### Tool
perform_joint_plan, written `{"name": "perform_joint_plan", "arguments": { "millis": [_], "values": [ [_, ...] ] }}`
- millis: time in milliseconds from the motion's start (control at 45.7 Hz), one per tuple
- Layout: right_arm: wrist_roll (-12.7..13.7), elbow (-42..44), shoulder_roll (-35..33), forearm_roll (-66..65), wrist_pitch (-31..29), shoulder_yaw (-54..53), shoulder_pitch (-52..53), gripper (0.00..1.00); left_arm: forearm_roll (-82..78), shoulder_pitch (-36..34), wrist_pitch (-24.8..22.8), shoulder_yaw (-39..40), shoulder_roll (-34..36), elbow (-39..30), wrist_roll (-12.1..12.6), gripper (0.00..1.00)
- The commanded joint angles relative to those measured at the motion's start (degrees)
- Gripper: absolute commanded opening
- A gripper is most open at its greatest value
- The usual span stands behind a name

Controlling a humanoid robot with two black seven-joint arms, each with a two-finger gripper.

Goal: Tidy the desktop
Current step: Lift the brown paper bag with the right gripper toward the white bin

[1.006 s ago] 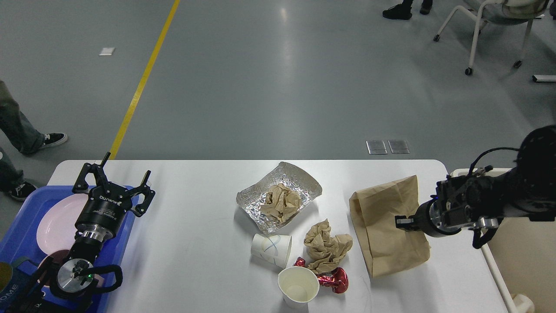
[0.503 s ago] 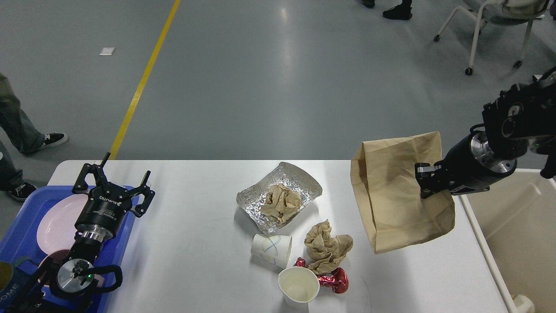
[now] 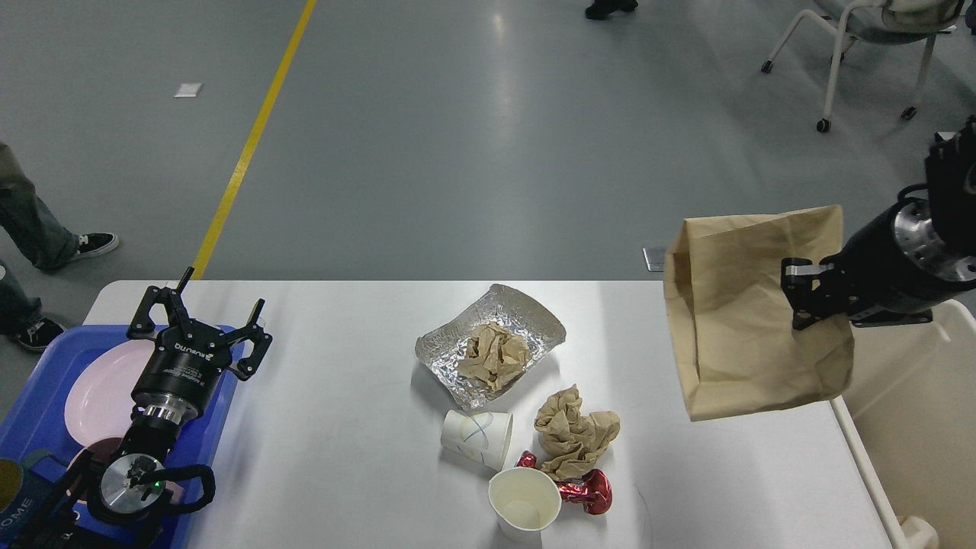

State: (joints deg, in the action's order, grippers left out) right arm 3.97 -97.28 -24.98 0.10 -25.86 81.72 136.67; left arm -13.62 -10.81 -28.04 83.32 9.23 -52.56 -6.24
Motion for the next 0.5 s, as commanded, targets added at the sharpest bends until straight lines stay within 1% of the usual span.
{"name": "perform_joint_plan", "arguments": {
  "millis": [0, 131, 262, 350, 481],
  "values": [
    [-0.1, 4.19, -4.98, 0.17, 0.02, 3.18, -1.58, 0.0, 0.0, 0.0, 0.0, 0.0, 0.0, 0.01, 0.0, 0.96],
    [-0.1, 13.41, -11.31, -0.18, -0.16, 5.65, -7.9, 0.0, 0.0, 0.0, 0.0, 0.0, 0.0, 0.01, 0.0, 0.96],
    [-0.1, 25.72, -17.29, -0.45, -0.16, 4.16, -18.0, 0.0, 0.0, 0.0, 0.0, 0.0, 0.0, 0.01, -0.09, 0.96],
    [-0.28, 34.42, -20.89, -0.54, -0.16, 1.09, -26.08, 0.0, 0.0, 0.0, 0.0, 0.0, 0.0, 0.01, -0.09, 0.96],
    [-0.28, 46.81, -25.03, -0.54, 0.19, -7.96, -40.84, 0.0, 0.0, 0.0, 0.0, 0.0, 0.0, 0.01, 0.0, 0.96]
  ]
}}
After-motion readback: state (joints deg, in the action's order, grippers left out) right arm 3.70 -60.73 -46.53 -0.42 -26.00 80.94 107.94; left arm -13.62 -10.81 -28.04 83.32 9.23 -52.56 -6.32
